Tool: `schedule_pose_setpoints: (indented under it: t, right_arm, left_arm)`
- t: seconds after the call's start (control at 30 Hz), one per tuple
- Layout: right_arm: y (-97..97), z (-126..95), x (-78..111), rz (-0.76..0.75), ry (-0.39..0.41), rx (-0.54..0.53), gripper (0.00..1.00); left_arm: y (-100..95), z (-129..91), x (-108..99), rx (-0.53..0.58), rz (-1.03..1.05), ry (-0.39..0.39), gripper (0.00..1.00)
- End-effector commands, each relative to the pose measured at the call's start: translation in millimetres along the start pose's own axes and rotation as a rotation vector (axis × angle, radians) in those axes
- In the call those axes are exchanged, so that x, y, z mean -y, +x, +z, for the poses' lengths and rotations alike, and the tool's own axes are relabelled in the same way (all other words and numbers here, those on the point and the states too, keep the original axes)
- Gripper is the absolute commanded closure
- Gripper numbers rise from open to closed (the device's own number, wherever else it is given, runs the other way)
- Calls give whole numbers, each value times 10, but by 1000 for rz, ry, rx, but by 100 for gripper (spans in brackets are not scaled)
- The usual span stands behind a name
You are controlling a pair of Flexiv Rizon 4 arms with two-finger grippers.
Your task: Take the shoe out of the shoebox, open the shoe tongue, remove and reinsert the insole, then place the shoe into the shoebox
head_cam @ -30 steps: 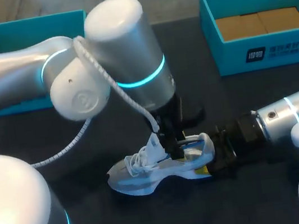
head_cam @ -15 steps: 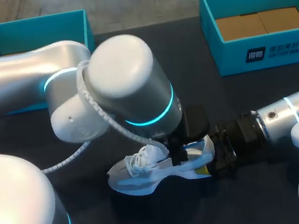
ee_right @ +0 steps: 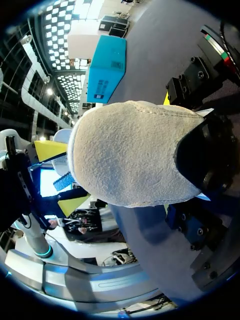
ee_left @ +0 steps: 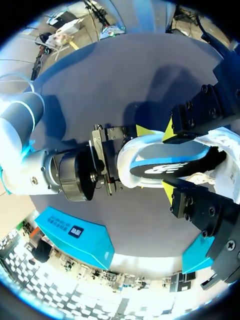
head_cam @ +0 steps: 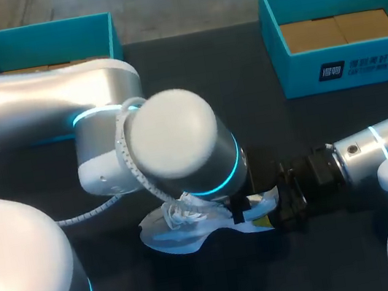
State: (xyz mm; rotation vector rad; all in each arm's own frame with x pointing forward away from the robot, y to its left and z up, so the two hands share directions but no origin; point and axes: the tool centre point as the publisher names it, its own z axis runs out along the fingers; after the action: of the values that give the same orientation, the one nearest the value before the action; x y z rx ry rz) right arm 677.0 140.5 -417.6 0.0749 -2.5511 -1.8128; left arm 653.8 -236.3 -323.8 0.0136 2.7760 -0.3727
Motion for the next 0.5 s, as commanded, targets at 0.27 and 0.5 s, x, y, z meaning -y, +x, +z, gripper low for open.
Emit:
schedule_pose_setpoints:
  t: [0.27, 0.5]
  right_arm:
    - [11, 10, -7, 0, 5, 1, 100]
    - [11, 10, -7, 0, 5, 1, 100]
  left_arm:
    - [-48, 127, 9, 43, -31, 13, 58]
    - [-72, 181, -36, 42, -39, 21, 58]
